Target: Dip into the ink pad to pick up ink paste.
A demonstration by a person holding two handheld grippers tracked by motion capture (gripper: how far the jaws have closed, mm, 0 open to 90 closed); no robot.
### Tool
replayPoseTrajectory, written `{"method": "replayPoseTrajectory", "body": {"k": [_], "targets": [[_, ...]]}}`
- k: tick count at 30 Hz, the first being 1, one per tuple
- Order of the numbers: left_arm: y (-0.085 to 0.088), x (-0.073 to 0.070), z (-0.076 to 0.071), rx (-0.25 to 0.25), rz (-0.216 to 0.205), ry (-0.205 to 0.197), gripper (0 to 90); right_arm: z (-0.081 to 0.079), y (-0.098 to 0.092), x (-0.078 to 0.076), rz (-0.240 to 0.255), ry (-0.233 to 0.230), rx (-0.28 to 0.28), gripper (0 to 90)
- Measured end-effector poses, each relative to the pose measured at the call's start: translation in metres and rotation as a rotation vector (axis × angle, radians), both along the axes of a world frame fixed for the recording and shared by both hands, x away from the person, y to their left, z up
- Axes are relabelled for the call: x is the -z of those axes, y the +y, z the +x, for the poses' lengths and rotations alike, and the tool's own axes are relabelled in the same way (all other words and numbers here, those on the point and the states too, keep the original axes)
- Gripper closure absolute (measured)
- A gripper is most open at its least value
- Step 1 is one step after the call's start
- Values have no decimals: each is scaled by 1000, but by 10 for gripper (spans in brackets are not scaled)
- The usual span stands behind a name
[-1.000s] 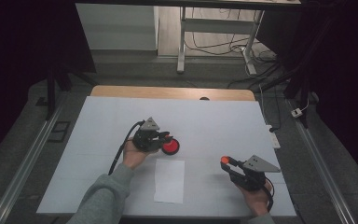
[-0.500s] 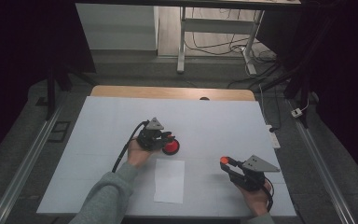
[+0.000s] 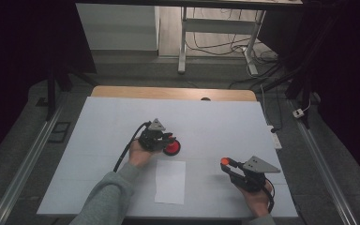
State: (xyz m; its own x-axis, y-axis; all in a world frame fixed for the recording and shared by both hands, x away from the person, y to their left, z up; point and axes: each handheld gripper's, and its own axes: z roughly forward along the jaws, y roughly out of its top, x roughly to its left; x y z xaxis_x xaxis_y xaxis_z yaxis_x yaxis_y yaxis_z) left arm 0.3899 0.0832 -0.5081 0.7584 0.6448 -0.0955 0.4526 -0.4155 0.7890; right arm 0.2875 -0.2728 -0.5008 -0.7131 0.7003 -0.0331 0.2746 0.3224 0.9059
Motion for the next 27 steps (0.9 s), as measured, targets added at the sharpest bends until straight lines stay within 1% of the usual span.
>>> {"method": "replayPoseTrajectory", "body": {"k": [7,16,27], "targets": [[-4,3,0,9,10,4,726,0,0,0,-1,0,0,648],[-3,7,-1,8,19,8,726,0,0,0,-2,1,0,648],[-3,9,-1,9,15,4,726,0,0,1,-3,1,-1,648]]}}
